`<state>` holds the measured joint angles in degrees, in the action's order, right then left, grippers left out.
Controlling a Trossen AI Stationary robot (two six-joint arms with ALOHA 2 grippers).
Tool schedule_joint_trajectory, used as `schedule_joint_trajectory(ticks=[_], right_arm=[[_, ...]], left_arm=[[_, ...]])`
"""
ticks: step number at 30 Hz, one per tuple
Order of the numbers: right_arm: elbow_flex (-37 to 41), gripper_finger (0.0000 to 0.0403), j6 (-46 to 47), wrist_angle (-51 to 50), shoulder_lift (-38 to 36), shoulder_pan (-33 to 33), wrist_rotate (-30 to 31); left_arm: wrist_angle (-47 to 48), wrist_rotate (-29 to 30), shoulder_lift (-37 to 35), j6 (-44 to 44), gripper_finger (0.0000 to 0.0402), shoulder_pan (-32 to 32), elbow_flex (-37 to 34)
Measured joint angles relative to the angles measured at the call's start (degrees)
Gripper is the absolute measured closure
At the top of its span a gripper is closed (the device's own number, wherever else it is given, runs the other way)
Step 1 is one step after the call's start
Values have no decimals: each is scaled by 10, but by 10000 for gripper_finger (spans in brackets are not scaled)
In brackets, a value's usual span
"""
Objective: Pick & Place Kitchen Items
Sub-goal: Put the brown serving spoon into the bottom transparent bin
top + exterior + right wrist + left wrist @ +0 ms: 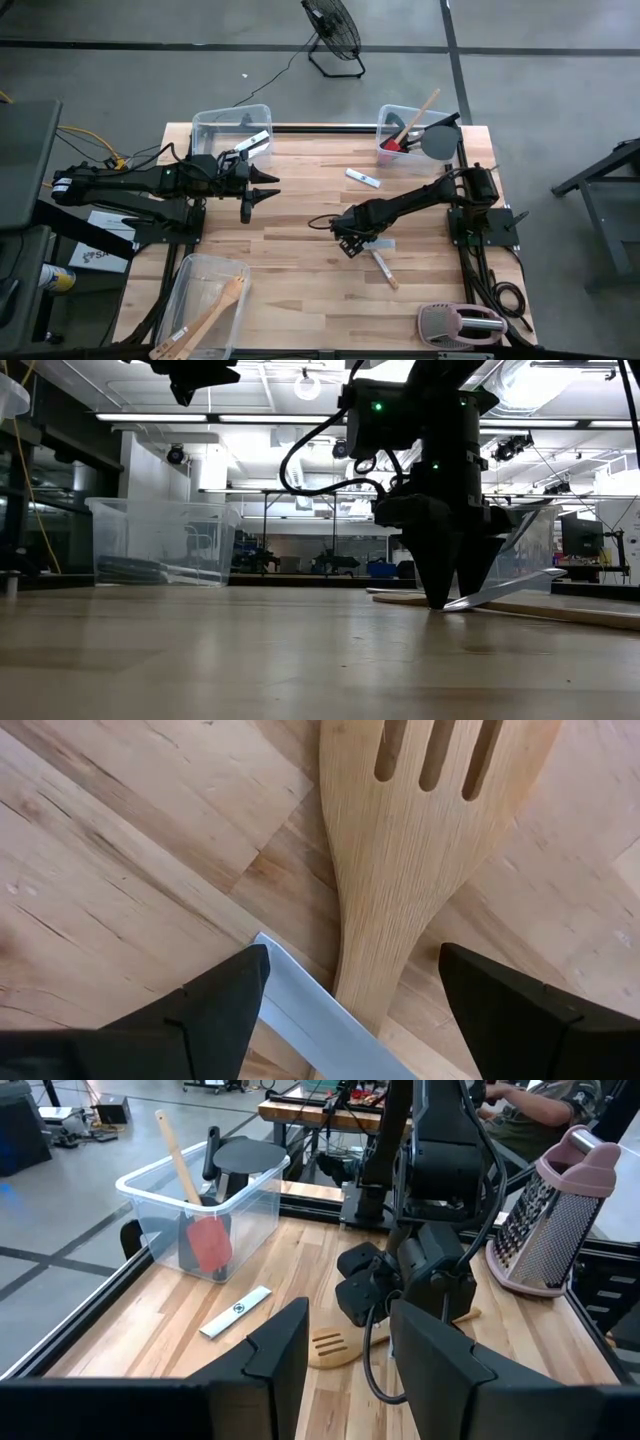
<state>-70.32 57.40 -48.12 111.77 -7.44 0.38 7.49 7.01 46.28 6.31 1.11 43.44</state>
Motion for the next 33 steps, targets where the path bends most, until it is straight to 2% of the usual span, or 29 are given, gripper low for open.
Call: schedule_joint_trajectory(ticks=[21, 33], right_arm=[[1, 109, 0, 0, 1, 0, -4], [1, 150, 0, 1, 2, 0, -6]], left_arm=[[0, 0, 0, 0, 261, 0, 0], [0, 0, 0, 0, 261, 0, 0]])
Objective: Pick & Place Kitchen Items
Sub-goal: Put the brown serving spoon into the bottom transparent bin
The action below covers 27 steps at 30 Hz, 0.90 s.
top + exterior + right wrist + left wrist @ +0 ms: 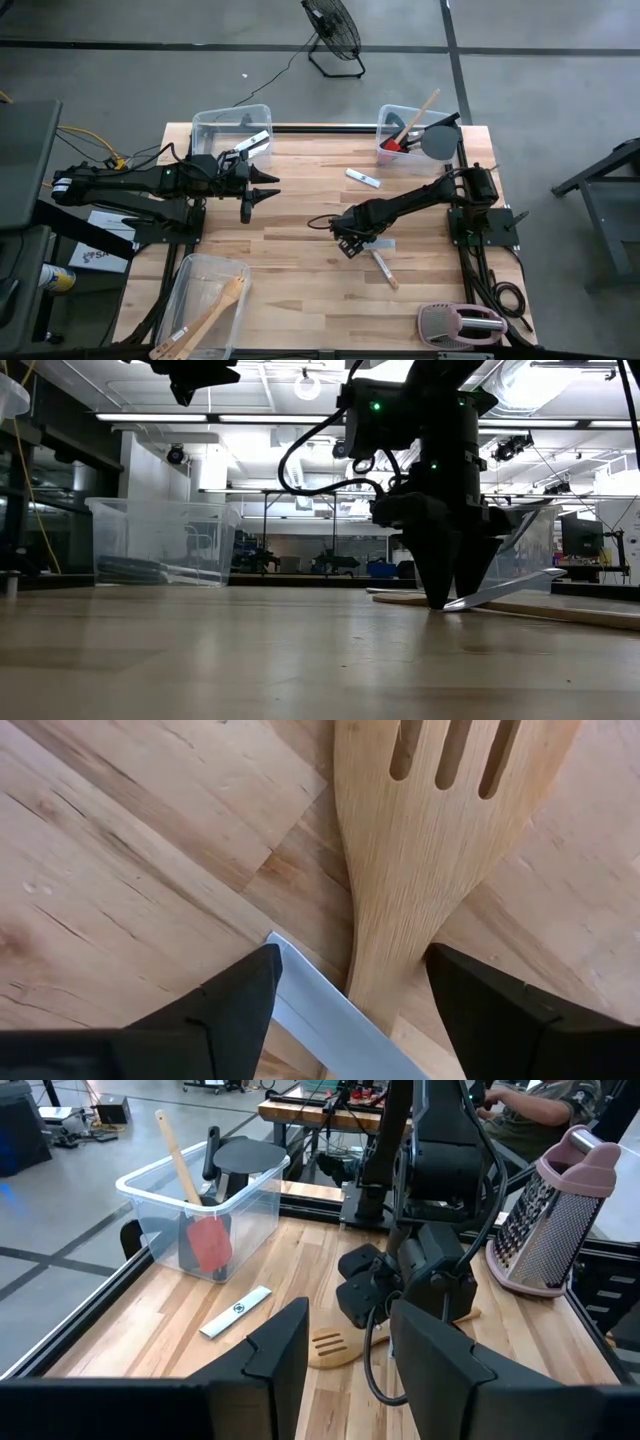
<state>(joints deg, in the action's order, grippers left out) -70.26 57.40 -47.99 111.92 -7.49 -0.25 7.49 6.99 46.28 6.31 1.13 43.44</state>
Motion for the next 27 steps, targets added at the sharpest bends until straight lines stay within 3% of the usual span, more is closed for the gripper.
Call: schedule_joint_trajectory(ticks=[27], right_arm=[[0, 223, -1, 19, 0, -1, 14]], left_arm=[[0, 0, 0, 0, 261, 0, 0]])
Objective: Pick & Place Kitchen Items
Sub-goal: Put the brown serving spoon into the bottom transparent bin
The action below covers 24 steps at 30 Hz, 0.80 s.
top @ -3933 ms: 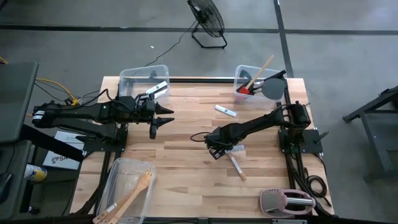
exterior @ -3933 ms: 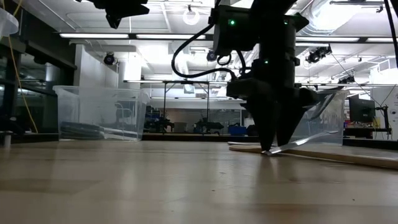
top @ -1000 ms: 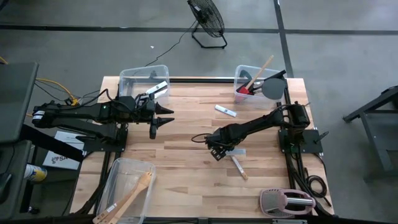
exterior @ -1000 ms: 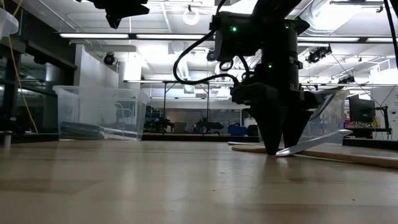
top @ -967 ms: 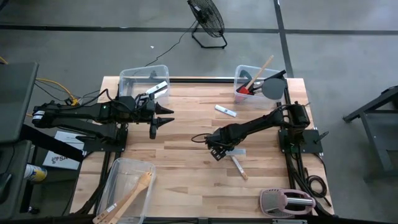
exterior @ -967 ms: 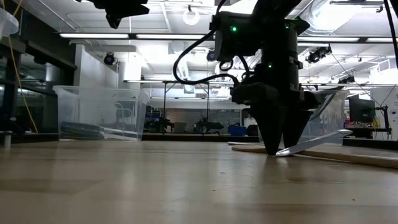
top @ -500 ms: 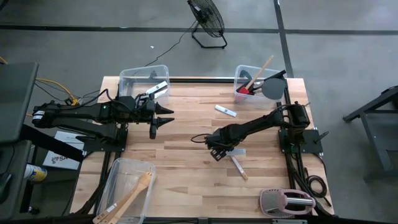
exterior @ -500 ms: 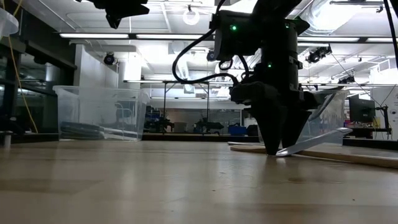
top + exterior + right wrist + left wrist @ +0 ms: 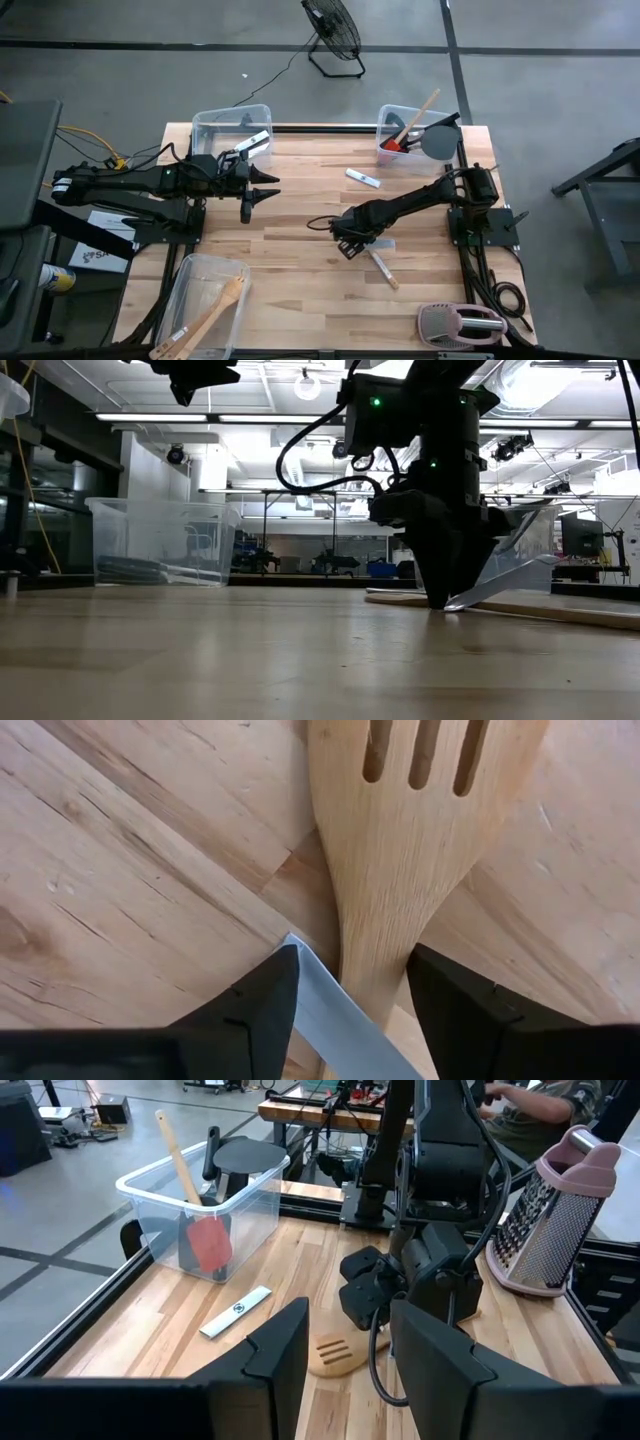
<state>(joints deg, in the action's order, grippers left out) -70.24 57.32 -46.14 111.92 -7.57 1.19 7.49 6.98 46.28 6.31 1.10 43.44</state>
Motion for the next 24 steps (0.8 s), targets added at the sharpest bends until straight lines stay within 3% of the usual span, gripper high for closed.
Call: schedule_joint_trajectory(ticks=[19, 24], right_arm=[[0, 317, -23, 7, 0, 0, 3], [0, 321, -43, 7, 0, 1, 2]], left_arm=[[0, 0, 0, 0, 261, 0, 0], [0, 0, 0, 0, 261, 0, 0]])
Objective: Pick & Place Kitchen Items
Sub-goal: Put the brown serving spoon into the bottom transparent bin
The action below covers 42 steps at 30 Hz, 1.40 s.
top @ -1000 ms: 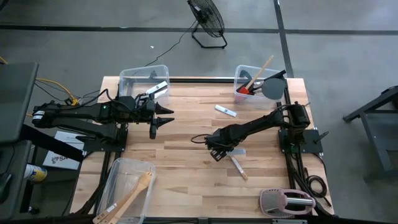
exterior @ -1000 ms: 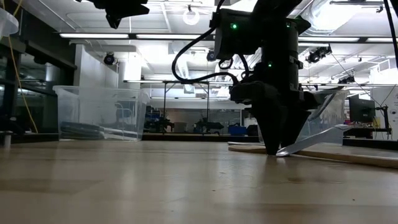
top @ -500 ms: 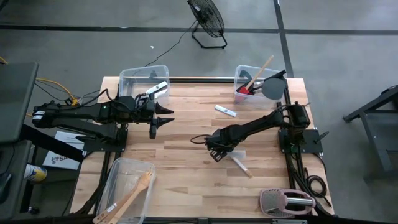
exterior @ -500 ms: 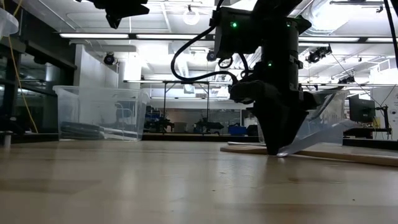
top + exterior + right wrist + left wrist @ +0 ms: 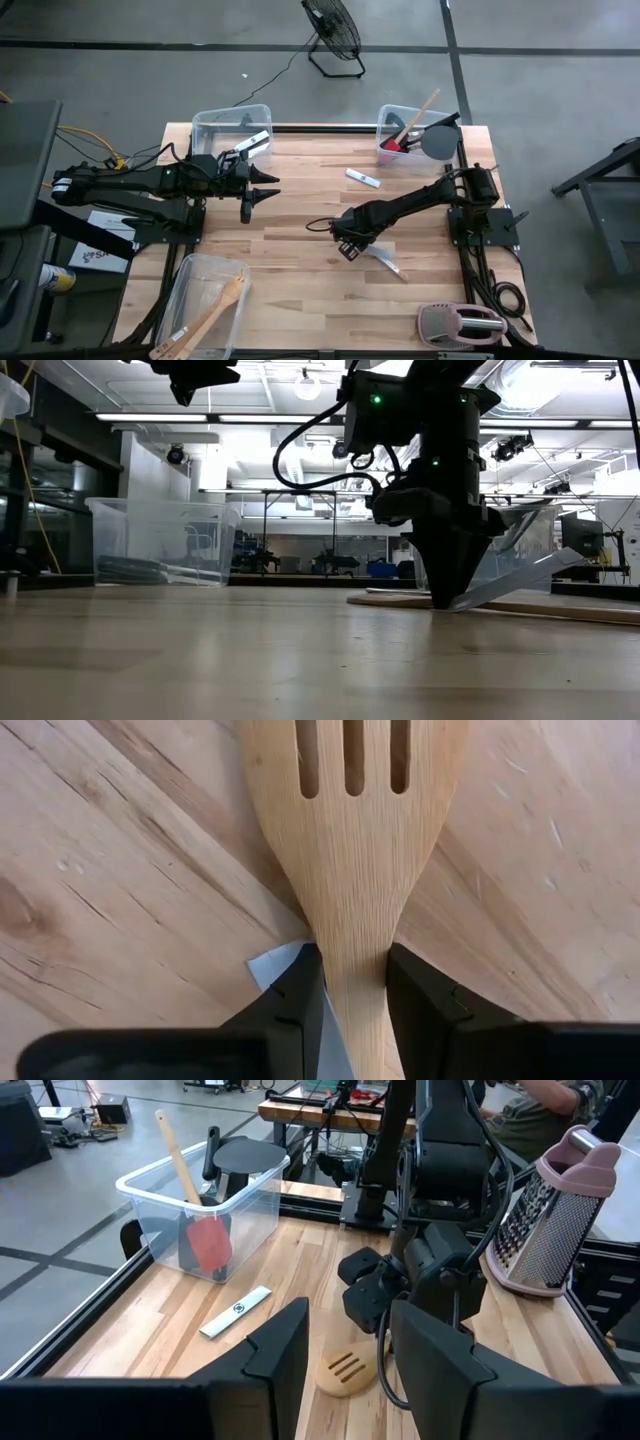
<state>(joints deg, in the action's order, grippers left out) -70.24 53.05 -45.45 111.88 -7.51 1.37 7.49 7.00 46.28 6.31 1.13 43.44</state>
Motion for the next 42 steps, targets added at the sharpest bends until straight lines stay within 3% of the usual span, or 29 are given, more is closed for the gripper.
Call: schedule_joint_trajectory(ticks=[27, 42], right_arm=[[1, 324, -34, 21, -109, 13, 27], [0, 324, -70, 35, -233, 28, 77]], left_arm=[[0, 0, 0, 0, 261, 0, 0], [0, 0, 0, 0, 261, 0, 0]])
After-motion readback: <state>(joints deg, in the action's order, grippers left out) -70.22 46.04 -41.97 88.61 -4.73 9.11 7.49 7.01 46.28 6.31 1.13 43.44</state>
